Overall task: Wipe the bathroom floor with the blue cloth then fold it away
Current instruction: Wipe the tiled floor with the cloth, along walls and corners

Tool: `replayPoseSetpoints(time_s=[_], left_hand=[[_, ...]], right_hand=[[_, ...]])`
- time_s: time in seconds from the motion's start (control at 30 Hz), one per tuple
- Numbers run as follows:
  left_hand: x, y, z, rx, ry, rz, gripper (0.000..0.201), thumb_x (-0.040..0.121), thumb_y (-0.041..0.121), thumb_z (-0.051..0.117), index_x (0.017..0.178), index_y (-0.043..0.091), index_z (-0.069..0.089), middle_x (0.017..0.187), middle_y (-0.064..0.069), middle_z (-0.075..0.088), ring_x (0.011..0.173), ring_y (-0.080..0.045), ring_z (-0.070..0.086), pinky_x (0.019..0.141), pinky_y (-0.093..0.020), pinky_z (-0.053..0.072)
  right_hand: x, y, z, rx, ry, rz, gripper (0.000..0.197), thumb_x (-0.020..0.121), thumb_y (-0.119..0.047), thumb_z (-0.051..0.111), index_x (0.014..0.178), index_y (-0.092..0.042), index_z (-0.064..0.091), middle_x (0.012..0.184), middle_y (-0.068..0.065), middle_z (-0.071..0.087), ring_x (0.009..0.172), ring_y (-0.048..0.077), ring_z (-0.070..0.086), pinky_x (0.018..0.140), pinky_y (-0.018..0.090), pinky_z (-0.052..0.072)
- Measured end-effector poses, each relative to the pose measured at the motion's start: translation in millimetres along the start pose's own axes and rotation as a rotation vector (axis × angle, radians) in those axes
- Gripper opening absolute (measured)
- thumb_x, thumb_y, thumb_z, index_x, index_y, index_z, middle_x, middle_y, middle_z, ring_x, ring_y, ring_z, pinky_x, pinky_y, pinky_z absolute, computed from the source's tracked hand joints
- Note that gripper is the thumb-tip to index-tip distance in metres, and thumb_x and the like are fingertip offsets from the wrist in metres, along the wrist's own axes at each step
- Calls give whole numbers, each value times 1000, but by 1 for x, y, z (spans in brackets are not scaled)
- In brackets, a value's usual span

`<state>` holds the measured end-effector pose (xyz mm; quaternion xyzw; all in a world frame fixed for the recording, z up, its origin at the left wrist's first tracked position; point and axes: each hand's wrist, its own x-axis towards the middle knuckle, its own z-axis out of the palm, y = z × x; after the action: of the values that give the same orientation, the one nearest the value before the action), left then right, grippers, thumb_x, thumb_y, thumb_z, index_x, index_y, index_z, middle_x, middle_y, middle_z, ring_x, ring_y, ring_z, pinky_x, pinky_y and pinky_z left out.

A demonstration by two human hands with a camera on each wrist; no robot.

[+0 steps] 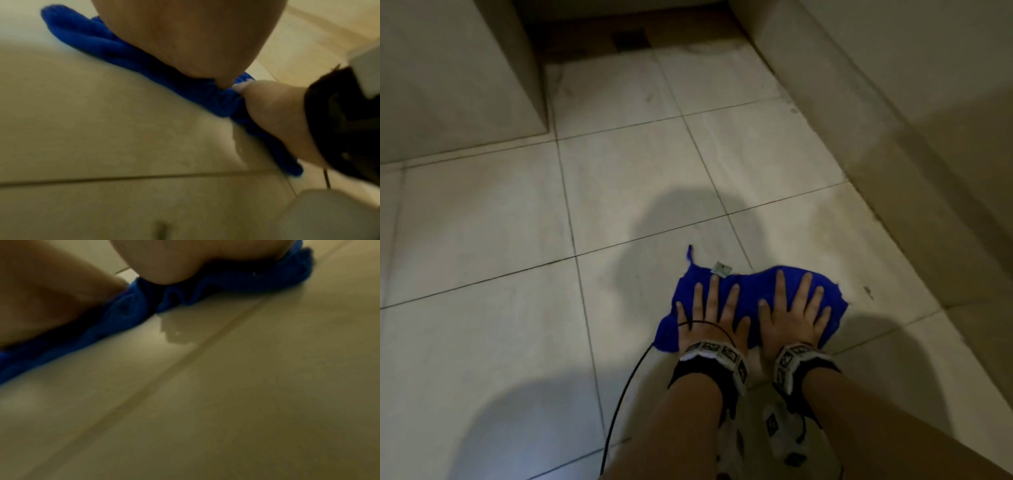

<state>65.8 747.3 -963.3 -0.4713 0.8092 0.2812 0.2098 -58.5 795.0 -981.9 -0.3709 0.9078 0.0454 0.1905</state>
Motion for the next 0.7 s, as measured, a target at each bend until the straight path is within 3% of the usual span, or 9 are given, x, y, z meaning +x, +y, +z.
replayPoseSetpoints(time_s=[0.1, 0.2, 0.3, 0.37, 0.47, 0.7], left_hand=[[-17, -43, -7, -95, 19, -132, 60, 99, 58, 8, 145, 44, -28, 150, 8, -42, 143, -22, -30, 114, -53, -16], [-32, -102, -9, -145, 18, -297, 62, 101, 55, 14, 146, 43, -26, 150, 5, -43, 144, -25, -28, 115, -56, -8], [-48, -168, 2, -144, 36, -463, 71, 98, 53, 33, 148, 46, -17, 149, 5, -45, 142, -30, -31, 113, -60, -5], [-64, -196, 7, -205, 80, -568, 73, 98, 53, 33, 147, 46, -20, 149, 5, -46, 143, -29, -30, 114, -60, -5], [-91, -208, 8, -335, 192, -688, 62, 101, 53, 16, 145, 45, -28, 152, 6, -39, 146, -24, -23, 118, -55, -4], [-93, -178, 26, -293, 306, -677, 62, 100, 51, 15, 146, 42, -27, 155, 0, -36, 145, -27, -25, 116, -58, -8]], right_hand=[[-14, -48, 10, -11, -28, -101, 65, 99, -57, 12, 151, -36, -21, 157, 6, -33, 147, 33, -22, 118, 51, -12], [-31, -97, 22, -31, -60, -310, 66, 98, -58, 9, 149, -35, -25, 150, 6, -42, 145, 34, -27, 115, 53, -18], [-59, -136, 33, -55, -99, -508, 68, 95, -58, 10, 148, -36, -26, 154, 9, -38, 143, 35, -29, 111, 53, -22], [-81, -157, 43, -68, -128, -597, 70, 89, -59, 5, 146, -36, -28, 154, 9, -37, 143, 36, -30, 109, 52, -25], [-111, -179, 58, -102, -150, -692, 72, 86, -59, 1, 146, -33, -29, 154, 9, -39, 142, 36, -32, 109, 53, -27], [-117, -171, 59, -105, -166, -800, 78, 76, -60, -10, 151, -38, -18, 156, 3, -35, 145, 29, -29, 113, 48, -24]])
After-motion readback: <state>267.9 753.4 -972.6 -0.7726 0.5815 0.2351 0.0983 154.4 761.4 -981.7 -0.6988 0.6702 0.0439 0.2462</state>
